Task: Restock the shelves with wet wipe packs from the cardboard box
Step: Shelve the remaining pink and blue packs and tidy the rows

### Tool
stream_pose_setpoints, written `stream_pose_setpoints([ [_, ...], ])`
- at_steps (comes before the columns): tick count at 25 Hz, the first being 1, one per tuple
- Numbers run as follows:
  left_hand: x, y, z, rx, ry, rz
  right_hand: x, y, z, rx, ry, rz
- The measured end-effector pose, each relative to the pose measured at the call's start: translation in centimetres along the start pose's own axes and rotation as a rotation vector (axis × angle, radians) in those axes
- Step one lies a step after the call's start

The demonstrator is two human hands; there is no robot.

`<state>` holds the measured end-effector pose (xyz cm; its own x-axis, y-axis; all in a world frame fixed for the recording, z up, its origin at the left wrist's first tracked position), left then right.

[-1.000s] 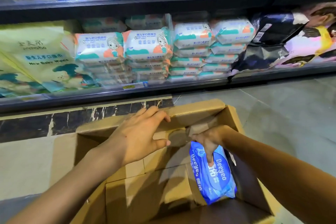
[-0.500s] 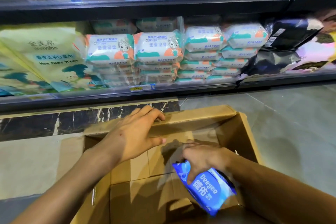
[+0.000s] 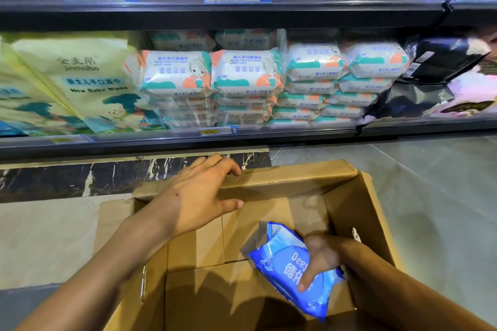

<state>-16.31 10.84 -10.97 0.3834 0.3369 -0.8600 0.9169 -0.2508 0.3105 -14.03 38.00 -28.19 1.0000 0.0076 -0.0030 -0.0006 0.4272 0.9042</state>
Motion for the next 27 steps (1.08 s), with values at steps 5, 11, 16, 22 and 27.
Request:
stream_pose_setpoints([
  [5,-0.4,0.2,0.6,-0.032,-0.068,-0.008,1.1,1.1,-0.6,-0.021,-0.118,-0.122],
  [11,-1.1,0.5,1.8,-0.097,-0.140,0.005,2.9,-1.0,-3.4,0.073,-0.191,-0.117],
  [16,-2.0,1.1,3.4,-0.167,-0.232,0.008,1.4,3.2,0.3,0.017,-0.090,-0.338],
  [22,-3.6,3.6,5.7,-0.222,-0.326,-0.009,0.4,7.5,5.9,-0.051,0.291,-0.506],
  [27,-5.1,5.9,7.9,-0.296,-0.369,-0.031,-1.8,13.9,11.5,-0.189,0.414,-0.591],
])
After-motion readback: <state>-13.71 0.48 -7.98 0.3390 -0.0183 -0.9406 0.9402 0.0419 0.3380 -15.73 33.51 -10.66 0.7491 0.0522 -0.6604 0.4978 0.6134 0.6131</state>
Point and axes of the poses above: each hand's wrist, its own y-axis away from the middle knuckle, its own x-axis out of the palm, z = x × y, the point moved 5 cm from there along -y, towards the middle knuckle, and after that the axes turned 6 degrees about z, right-handed, at the moved point
